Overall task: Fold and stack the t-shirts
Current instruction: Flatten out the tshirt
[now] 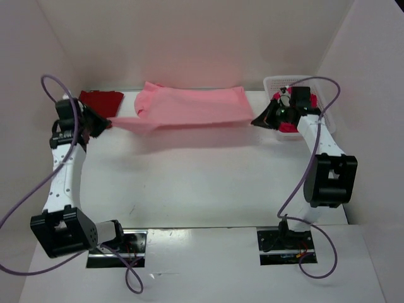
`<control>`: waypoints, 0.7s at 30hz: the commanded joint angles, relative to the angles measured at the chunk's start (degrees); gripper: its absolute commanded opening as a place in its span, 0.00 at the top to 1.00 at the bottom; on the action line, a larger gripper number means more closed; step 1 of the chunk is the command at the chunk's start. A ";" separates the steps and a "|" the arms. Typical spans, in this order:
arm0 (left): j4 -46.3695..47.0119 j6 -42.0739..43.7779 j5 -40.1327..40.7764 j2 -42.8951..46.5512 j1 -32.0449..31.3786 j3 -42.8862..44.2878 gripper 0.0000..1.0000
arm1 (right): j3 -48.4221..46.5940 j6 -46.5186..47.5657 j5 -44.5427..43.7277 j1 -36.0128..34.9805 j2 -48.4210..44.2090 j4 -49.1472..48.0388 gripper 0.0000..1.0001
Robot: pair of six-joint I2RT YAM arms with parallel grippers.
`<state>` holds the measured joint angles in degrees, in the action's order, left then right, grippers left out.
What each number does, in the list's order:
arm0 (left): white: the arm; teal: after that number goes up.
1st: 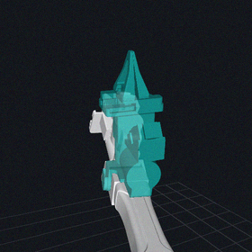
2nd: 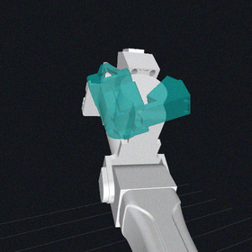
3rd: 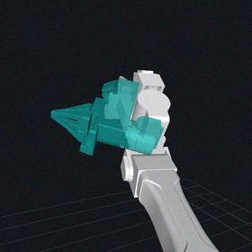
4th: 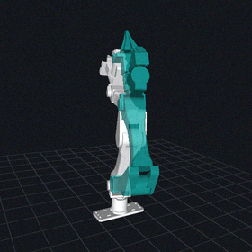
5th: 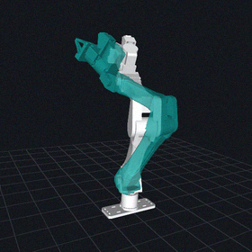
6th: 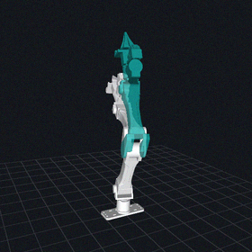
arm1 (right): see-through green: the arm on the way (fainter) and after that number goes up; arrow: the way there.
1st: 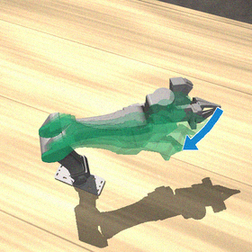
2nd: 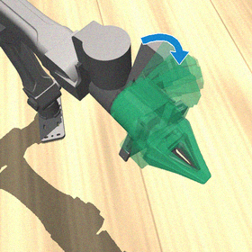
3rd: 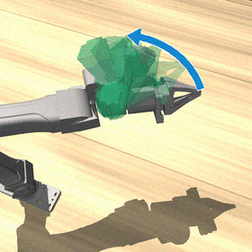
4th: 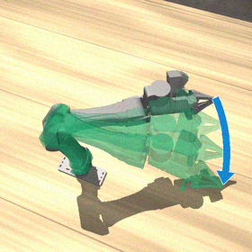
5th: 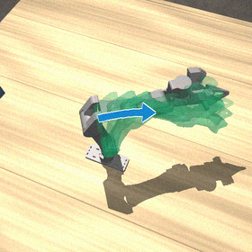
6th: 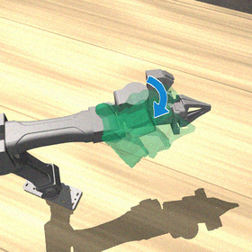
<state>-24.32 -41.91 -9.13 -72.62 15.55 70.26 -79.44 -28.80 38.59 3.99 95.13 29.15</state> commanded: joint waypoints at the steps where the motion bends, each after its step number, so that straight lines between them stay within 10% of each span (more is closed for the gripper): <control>1: -2.39 2.89 4.64 6.68 -1.49 -10.79 1.00 | 9.51 3.92 -2.55 -0.39 -11.36 -1.73 1.00; 6: -8.64 2.54 2.19 10.57 -2.27 -21.21 1.00 | 23.16 2.53 -8.78 -0.39 -18.74 4.68 1.00; 21: -14.64 3.33 -3.45 6.10 -3.86 -16.05 1.00 | 34.18 -2.67 -12.37 -0.39 -31.79 15.60 1.00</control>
<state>-41.82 -39.99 -11.60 -64.45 12.08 50.41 -44.69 -30.61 29.36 3.99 61.76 44.23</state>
